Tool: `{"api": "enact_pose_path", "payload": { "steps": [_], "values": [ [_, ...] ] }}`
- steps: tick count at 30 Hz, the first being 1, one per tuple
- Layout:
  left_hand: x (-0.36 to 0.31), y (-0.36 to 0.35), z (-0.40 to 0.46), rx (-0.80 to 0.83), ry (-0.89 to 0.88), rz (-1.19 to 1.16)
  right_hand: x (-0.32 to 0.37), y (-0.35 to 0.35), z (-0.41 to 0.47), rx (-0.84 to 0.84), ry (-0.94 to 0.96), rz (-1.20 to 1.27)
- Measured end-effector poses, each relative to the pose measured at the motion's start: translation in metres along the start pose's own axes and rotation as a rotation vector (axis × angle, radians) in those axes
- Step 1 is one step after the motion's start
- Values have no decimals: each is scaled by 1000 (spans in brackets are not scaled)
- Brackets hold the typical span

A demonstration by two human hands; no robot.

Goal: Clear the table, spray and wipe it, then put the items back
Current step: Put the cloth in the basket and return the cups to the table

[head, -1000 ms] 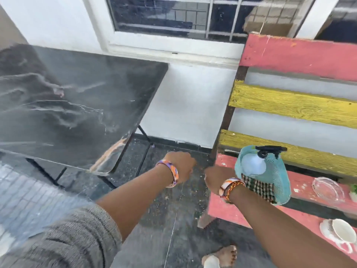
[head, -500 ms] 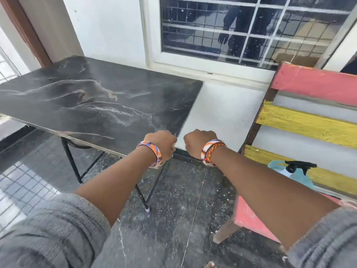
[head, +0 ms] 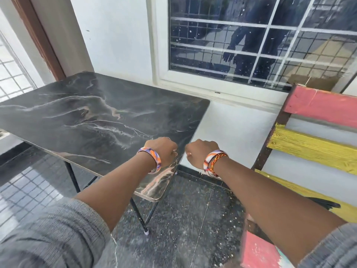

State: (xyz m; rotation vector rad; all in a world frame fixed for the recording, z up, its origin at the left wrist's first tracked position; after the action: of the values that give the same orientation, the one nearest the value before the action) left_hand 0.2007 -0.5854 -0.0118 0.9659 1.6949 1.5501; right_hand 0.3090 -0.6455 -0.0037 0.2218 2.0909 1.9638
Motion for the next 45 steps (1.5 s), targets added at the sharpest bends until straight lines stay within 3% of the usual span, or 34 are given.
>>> {"api": "enact_pose_path", "payload": {
  "steps": [11, 27, 36, 45],
  "values": [
    [-9, 7, 37, 14, -105, 16, -21, -1, 10, 8, -69, 49],
    [-99, 2, 125, 96, -672, -23, -114, -28, -27, 200, -593, 66],
    [-185, -10, 136, 153, -982, 14, -158, -61, -98, 247, -891, 152],
    [-333, -27, 140, 241, -1188, 53, -243, -101, -197, 286, -1080, 197]
  ]
}}
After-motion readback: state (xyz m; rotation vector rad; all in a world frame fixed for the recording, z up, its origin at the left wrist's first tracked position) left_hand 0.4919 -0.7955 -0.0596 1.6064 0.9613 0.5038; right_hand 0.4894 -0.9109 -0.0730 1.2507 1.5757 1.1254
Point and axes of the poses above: each hand's wrist, its own z-axis towards the middle knuckle, its own y-axis out of the back of the hand, x = y × z, the point moved 3 cm from there along z, towards the middle knuckle, and after that the axes turned 15 degrees about -y, right-handed, at the moved point
